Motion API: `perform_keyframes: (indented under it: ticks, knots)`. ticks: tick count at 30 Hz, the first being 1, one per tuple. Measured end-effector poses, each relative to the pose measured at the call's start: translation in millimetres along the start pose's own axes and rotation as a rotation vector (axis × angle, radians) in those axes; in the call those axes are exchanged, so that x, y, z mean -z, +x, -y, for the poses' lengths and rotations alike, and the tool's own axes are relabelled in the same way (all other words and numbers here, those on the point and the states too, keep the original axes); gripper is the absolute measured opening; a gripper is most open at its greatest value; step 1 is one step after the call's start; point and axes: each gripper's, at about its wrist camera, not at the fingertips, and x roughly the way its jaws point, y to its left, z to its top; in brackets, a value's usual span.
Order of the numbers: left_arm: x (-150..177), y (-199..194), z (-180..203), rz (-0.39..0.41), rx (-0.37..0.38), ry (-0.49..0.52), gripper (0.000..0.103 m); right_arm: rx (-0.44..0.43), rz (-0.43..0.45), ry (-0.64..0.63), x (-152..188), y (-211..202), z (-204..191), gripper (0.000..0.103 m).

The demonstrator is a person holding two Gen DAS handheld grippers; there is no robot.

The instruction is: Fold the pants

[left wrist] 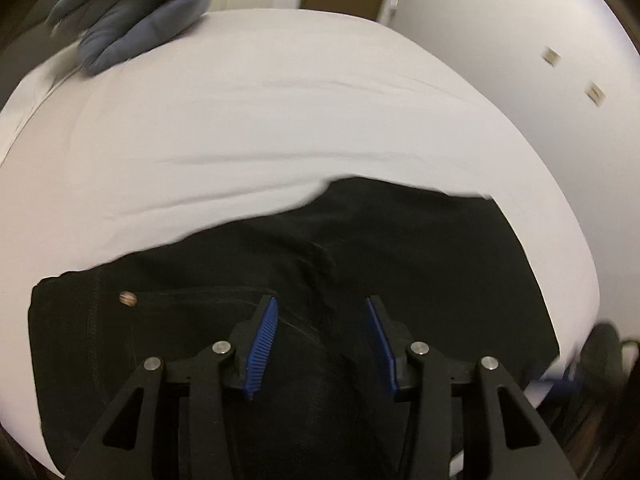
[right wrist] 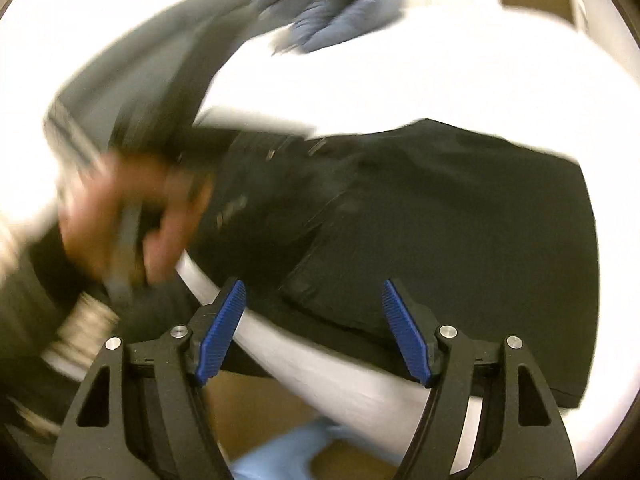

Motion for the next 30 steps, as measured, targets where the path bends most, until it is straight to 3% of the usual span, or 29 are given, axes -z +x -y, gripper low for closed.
perform_keyframes:
  ticks: [2, 4, 6, 9, 13, 16, 18, 23, 30]
  knots:
    - [9, 5, 20, -0.003, -0.002, 0.046, 0.047, -0.058, 0.035, 0.136, -10, -20, 43, 0.047]
    - [20, 20, 33, -0.049, 0.002, 0.066, 0.047, -0.133, 0.058, 0.266, -28, -36, 96, 0.041]
    - [29, 34, 37, -0.082, -0.015, 0.058, 0.047, -0.182, 0.062, 0.312, -45, -37, 133, 0.038]
    - [38, 37, 36, -0.073, -0.043, 0.06, 0.049, -0.259, 0.026, 0.375, -74, -22, 183, 0.038]
    - [38, 39, 32, -0.092, -0.049, 0.041, 0.049, -0.239, 0.006, 0.47, -96, 11, 236, 0.038]
    - [39, 40, 31, -0.093, -0.055, 0.038, 0.051, -0.249, -0.049, 0.544, -89, 45, 280, 0.023]
    - [40, 39, 29, -0.089, -0.057, 0.029, 0.051, -0.268, -0.04, 0.536, -81, 51, 278, 0.023]
    - [42, 40, 28, -0.079, -0.062, 0.031, 0.051, -0.3, -0.122, 0.453, -33, 46, 249, 0.023]
    - [50, 43, 37, -0.076, -0.067, 0.029, 0.051, -0.313, -0.122, 0.443, 36, 3, 208, 0.023]
